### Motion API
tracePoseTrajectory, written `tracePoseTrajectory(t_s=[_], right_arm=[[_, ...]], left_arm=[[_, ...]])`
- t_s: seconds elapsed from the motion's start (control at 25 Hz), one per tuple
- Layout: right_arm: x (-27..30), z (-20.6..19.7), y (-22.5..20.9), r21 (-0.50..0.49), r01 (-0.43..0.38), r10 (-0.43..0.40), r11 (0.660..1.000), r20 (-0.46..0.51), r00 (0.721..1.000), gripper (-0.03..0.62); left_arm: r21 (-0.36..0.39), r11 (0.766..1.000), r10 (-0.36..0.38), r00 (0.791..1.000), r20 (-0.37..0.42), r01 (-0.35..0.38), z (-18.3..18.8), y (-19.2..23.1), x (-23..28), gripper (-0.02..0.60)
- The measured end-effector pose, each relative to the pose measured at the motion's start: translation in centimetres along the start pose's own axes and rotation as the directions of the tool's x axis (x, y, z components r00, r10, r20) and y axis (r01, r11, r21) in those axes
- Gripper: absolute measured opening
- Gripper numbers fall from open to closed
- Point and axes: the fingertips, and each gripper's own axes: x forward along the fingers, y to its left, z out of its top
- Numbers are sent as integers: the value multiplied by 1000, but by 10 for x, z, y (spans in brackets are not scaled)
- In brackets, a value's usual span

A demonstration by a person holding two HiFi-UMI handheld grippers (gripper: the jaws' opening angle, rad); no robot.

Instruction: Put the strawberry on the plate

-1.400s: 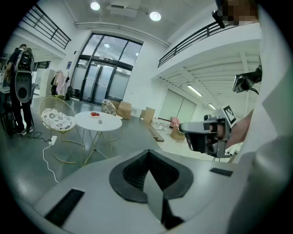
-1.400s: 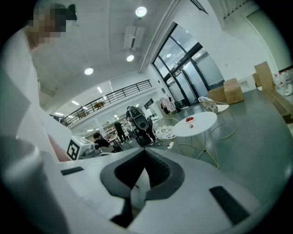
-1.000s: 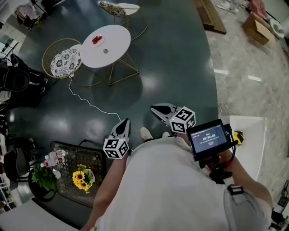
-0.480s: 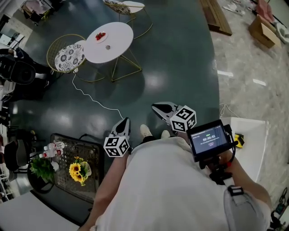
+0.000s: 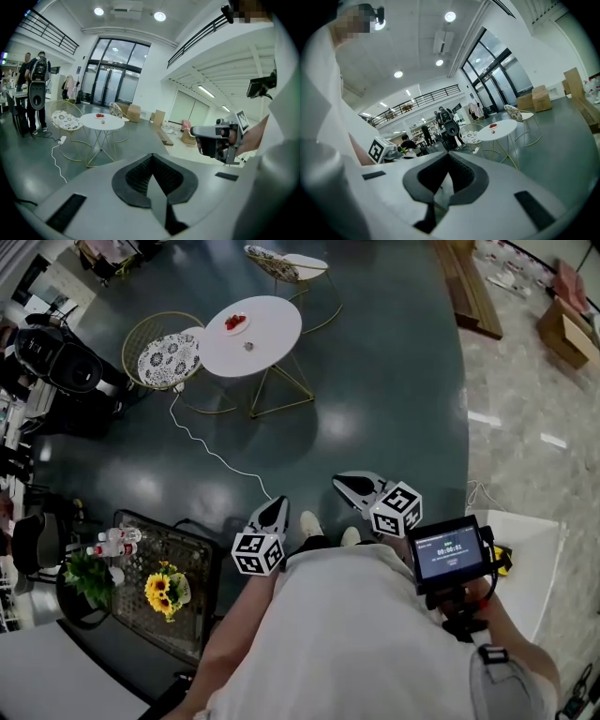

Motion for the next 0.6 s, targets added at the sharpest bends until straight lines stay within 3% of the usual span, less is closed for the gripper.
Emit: tracePoseTrajectory(t_s=[0.6], right_arm=[[2, -6, 3, -20, -20, 20, 1000, -14, 1000, 6]], left_arm=[[18, 1000, 7, 1000, 2, -7, -1, -3, -4, 6]])
